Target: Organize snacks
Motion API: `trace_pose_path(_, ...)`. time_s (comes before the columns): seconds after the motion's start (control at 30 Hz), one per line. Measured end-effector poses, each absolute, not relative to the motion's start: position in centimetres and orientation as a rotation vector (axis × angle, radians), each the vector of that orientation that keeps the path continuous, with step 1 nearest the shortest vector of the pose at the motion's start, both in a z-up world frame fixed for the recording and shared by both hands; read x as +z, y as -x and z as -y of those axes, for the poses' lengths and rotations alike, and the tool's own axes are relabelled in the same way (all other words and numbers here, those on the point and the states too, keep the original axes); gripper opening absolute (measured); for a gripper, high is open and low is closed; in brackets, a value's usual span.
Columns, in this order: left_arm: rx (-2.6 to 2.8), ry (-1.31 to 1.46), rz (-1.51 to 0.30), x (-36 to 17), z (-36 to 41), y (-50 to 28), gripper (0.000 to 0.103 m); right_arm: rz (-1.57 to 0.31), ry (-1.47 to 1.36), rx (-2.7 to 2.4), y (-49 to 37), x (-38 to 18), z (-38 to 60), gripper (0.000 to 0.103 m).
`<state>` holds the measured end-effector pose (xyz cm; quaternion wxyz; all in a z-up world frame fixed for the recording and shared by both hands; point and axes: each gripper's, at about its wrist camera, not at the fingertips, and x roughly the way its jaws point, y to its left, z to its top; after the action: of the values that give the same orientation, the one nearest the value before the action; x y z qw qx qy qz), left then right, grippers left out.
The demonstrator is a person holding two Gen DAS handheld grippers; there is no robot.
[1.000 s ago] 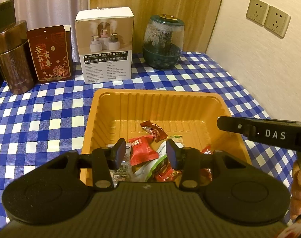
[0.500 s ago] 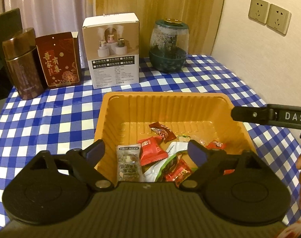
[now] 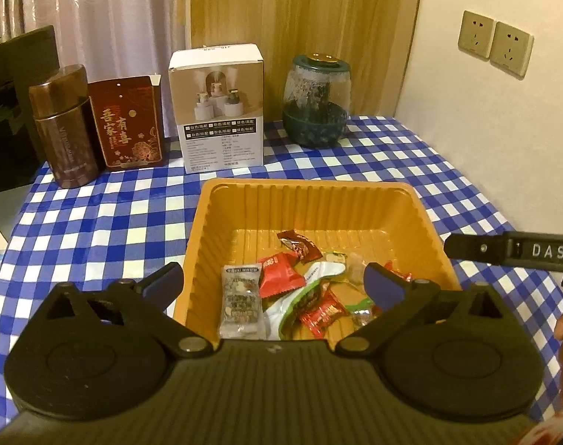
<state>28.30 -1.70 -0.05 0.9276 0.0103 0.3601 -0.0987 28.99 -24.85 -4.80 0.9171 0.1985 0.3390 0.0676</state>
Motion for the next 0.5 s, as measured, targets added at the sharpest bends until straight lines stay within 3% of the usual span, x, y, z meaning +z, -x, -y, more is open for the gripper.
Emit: trace_pose_path(0.5, -0.162, 0.032, -0.762, 4.0, 1.0, -21.4, 0.103, -0.709, -0.36, 0.118, -20.9, -1.3, 24.8, 0.079)
